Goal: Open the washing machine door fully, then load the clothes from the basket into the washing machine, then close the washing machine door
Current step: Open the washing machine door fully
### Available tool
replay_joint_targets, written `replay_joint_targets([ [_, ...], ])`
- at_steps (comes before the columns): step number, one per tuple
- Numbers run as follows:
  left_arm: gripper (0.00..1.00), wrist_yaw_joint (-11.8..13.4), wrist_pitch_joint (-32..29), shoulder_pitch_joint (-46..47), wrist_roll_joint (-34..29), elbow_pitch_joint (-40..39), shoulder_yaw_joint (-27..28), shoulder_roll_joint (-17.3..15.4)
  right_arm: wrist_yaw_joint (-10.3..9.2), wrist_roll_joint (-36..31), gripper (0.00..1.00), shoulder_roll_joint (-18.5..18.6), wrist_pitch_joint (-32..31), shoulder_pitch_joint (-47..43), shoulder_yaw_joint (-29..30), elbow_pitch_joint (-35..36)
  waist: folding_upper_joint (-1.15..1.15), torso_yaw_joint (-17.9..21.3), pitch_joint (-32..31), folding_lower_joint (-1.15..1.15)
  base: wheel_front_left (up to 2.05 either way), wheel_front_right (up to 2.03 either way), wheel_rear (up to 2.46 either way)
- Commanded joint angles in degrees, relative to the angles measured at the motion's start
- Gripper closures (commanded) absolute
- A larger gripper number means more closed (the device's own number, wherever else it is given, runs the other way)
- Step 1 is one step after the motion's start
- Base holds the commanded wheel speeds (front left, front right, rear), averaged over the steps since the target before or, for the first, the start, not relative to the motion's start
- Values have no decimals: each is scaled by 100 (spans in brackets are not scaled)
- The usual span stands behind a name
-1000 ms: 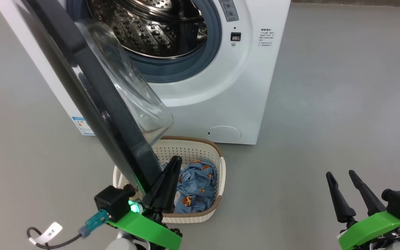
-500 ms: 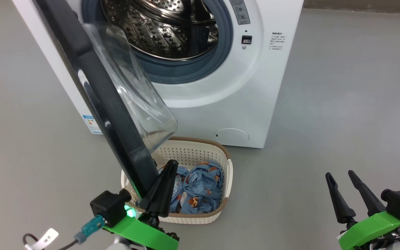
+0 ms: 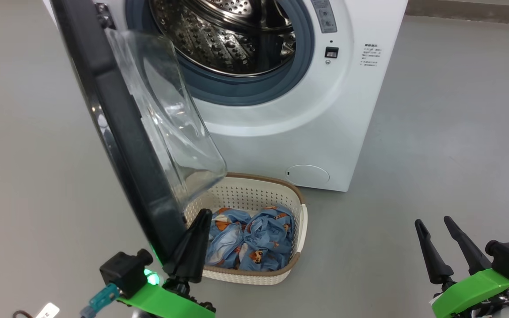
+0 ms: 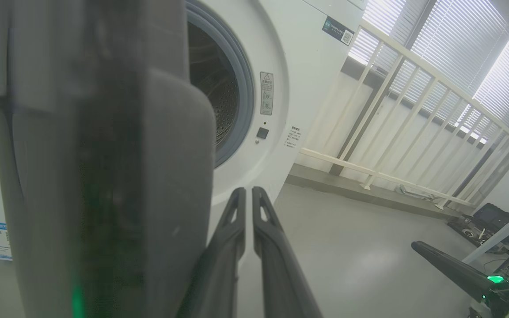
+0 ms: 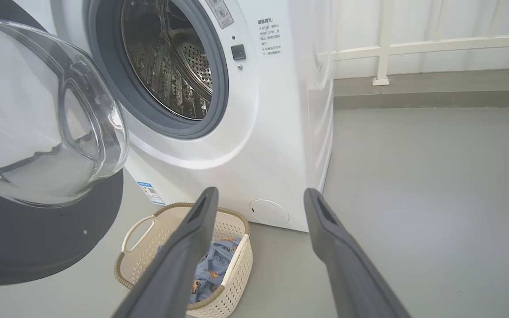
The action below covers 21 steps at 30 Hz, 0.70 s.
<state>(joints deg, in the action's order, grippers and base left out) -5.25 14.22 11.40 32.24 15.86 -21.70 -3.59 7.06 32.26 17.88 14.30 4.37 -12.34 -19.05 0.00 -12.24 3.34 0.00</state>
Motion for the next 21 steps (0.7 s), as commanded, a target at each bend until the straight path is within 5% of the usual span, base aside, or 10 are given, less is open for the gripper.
replay_joint_targets([
  [1,100,144,70,82,60,-145,381,-235,43,-38,0,125,70,105,-68,147,0,-41,-7,0,0,0,0],
  [21,100,498,-23,-419,155,-726,701,-660,43,-61,0,125,70,64,-76,173,0,-374,-57,0,0,0,0],
])
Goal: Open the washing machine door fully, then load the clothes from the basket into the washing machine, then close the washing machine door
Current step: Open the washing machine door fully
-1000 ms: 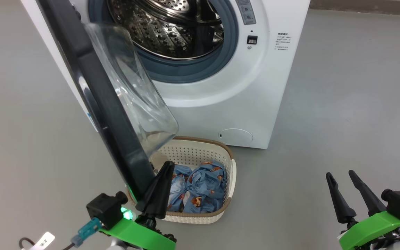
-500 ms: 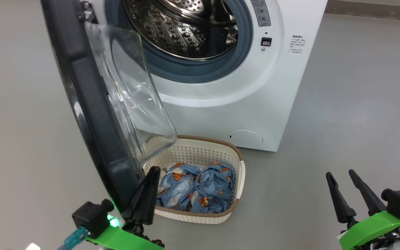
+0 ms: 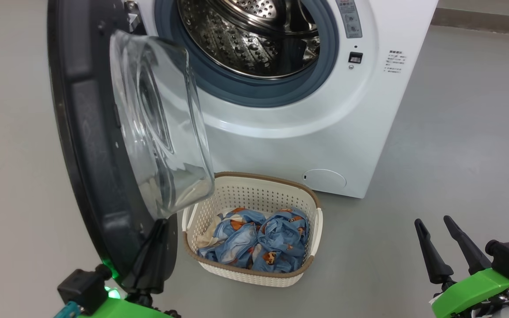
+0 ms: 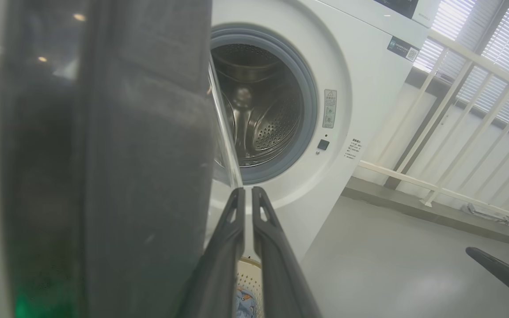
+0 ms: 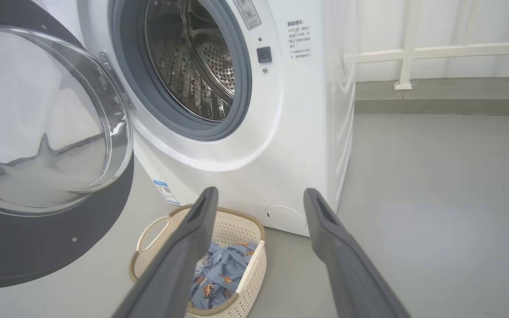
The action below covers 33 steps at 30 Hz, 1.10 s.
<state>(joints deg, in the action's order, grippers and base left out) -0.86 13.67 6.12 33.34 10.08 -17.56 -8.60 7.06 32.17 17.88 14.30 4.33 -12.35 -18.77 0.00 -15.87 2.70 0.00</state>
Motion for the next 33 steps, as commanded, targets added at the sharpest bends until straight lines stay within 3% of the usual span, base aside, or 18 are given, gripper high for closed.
replay_joint_targets([
  [1,100,79,29,91,54,-174,312,-181,43,-52,0,128,70,71,-74,146,0,-27,12,0,0,0,0],
  [23,100,469,11,-86,235,-391,1017,-750,43,-75,0,176,70,107,-115,159,0,-225,79,0,0,0,0],
  [33,100,525,20,-63,326,-256,1297,-983,43,-85,0,188,70,115,-142,157,0,-239,117,0,0,0,0],
])
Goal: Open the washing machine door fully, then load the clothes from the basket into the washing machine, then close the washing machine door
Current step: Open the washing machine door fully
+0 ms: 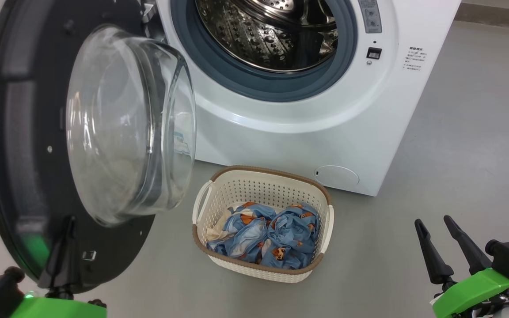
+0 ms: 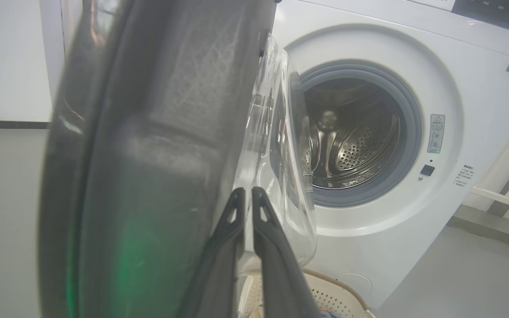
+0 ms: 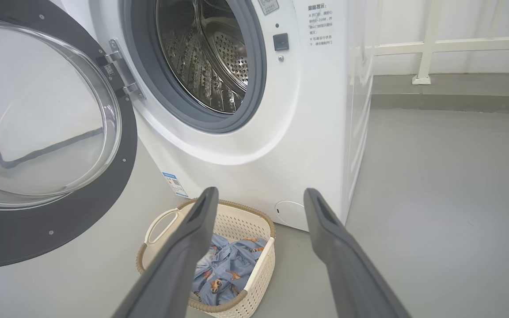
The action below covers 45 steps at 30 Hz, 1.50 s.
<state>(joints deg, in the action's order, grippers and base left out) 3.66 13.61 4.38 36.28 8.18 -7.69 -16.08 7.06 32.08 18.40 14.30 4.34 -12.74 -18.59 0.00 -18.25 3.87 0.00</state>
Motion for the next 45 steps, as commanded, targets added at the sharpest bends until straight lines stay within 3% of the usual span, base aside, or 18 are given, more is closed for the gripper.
replay_joint_targets([
  [1,100,73,29,118,38,-42,335,-259,43,-78,0,136,70,113,-109,139,0,-3,1,0,0,0,0],
  [27,100,-77,133,884,17,987,1068,-622,43,-154,0,274,70,364,-145,179,0,-98,488,0,0,0,0],
  [45,100,-375,138,1545,-539,1705,2025,-424,43,-218,0,359,70,677,-200,167,0,-137,918,0,0,0,0],
])
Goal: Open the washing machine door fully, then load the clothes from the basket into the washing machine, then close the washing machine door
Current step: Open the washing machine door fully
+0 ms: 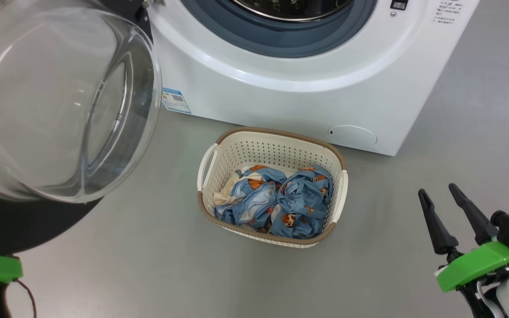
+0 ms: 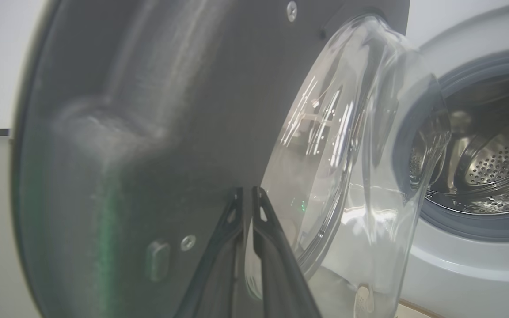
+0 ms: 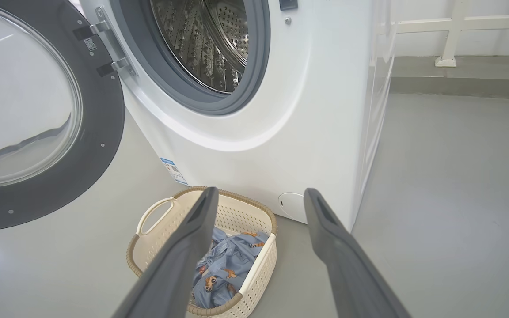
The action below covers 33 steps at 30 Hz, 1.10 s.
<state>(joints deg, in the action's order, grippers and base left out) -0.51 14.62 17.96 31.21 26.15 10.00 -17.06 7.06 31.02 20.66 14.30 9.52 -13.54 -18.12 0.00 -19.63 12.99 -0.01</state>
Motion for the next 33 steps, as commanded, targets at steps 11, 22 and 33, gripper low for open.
replay_joint_targets([
  [11,100,-176,38,674,-571,474,937,-350,43,-123,0,204,70,306,-144,120,0,-2,213,0,0,0,0],
  [22,100,-367,38,1177,-1049,1130,1508,-432,43,-135,0,296,70,492,-192,127,0,32,488,0,0,0,0],
  [33,100,-515,38,1534,-1534,1358,2018,-382,43,-168,0,380,70,673,-234,136,0,42,757,0,0,0,0],
])
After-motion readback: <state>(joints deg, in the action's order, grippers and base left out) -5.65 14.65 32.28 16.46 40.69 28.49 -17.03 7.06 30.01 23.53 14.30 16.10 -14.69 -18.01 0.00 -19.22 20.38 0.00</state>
